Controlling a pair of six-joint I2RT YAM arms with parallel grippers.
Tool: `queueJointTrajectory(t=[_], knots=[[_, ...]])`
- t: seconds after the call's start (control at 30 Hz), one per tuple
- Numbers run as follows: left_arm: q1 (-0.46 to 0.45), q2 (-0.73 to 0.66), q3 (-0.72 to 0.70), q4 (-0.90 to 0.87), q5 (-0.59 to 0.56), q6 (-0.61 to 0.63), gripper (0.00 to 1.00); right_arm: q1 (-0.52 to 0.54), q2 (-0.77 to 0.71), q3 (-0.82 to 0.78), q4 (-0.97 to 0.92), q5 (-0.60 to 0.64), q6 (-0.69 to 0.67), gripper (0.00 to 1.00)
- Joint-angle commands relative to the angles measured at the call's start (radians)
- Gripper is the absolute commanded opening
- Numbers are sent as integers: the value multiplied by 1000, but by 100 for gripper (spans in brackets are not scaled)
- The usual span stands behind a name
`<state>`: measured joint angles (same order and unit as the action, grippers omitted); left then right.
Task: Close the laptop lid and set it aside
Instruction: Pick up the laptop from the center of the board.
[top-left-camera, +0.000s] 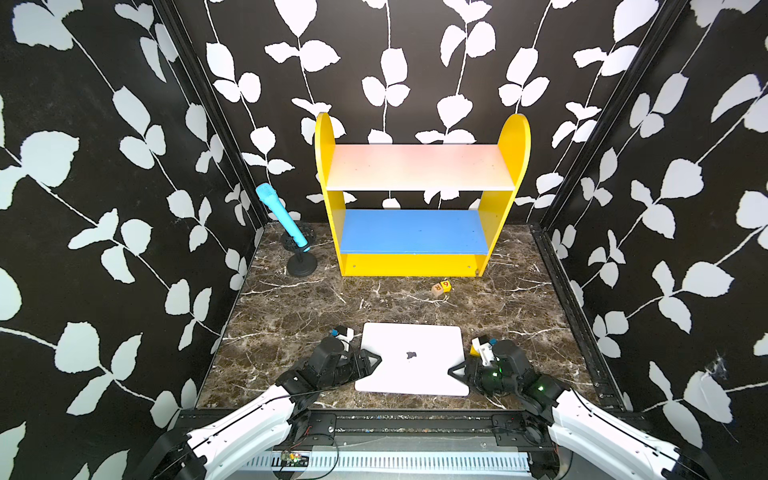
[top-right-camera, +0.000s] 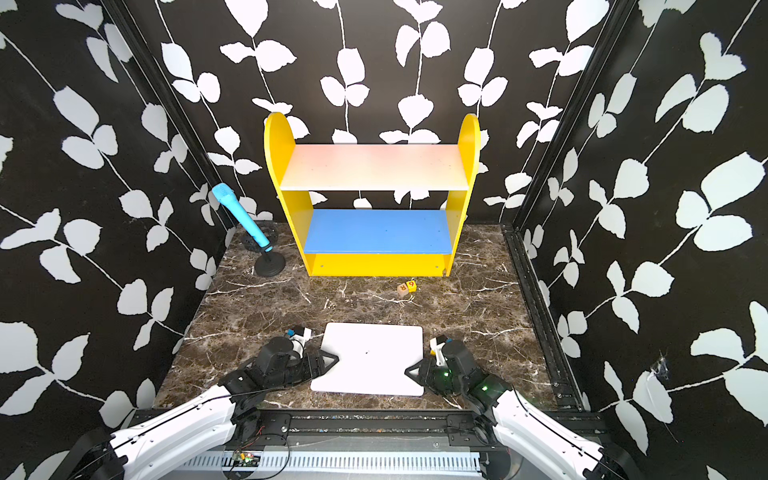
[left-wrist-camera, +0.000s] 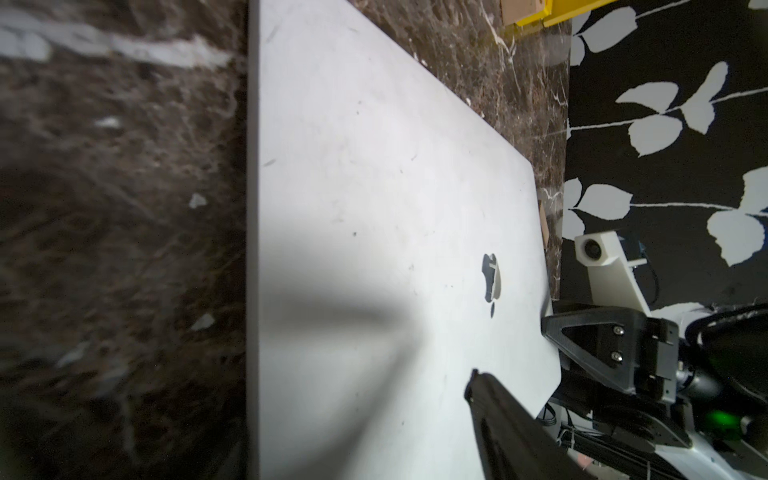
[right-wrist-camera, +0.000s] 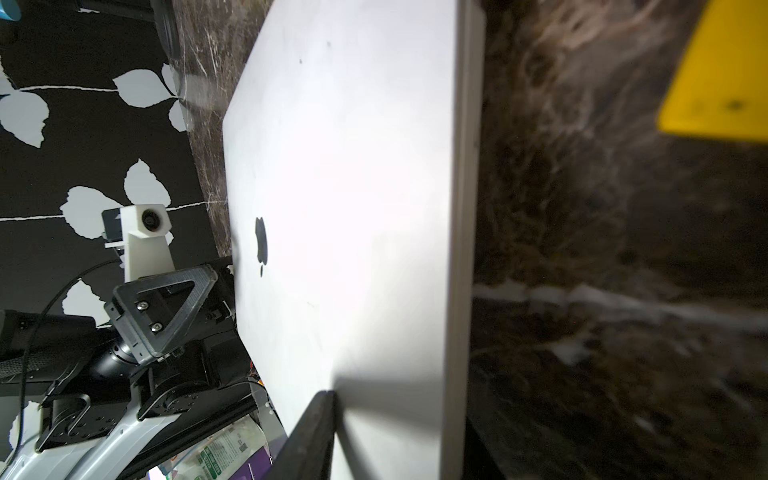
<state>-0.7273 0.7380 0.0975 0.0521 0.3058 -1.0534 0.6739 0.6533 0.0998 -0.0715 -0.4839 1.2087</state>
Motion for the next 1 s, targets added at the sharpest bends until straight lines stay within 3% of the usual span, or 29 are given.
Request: queueJointTrajectory(t=[0.0,0.17,0.5,0.97], knots=[[-21,-30,22,174,135,-29,66,10,-11,58,137,-54,-7,35],[-20,-54,29,193,120,-65,54,10,-20,82,138,-55,-3,34],[-20,-92,63,222,106,-86,50,10,-24,132,135,-56,-4,32],[-21,-72,154,334,81,-112,37,10,-23,226,105,-28,-23,25]])
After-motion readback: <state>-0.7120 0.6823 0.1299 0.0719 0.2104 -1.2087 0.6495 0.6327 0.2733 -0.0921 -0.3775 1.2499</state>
